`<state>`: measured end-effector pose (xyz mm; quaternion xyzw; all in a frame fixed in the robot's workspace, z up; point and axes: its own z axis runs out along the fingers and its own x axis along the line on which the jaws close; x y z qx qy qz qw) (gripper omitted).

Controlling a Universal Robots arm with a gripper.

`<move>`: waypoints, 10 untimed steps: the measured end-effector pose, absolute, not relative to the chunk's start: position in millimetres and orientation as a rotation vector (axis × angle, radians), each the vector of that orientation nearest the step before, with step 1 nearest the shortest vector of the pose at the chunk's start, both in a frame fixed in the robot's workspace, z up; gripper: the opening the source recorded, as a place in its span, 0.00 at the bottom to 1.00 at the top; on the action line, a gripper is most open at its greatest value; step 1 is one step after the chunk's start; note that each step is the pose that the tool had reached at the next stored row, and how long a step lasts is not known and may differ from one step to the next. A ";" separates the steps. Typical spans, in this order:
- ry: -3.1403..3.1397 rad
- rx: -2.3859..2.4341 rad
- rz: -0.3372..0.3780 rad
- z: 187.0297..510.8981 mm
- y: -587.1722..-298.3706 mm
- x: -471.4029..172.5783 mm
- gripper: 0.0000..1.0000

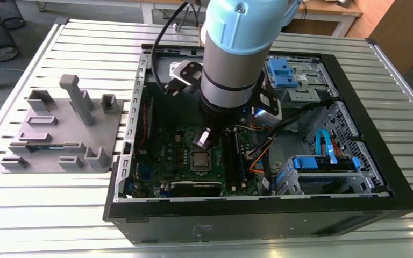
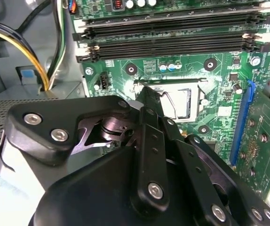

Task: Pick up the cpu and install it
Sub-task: 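Install the first cpu locking lever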

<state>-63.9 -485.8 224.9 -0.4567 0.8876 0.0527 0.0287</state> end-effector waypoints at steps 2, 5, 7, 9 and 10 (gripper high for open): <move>2.741 -1.408 0.159 222.8 -486.5 -64.1 0.11; 2.743 -1.408 0.157 222.3 -486.7 -64.1 0.11; 2.743 -1.408 0.157 222.2 -486.7 -64.1 0.11; 2.743 -1.408 0.157 222.2 -486.7 -64.2 0.11; 2.743 -1.408 0.157 222.2 -486.9 -64.2 0.11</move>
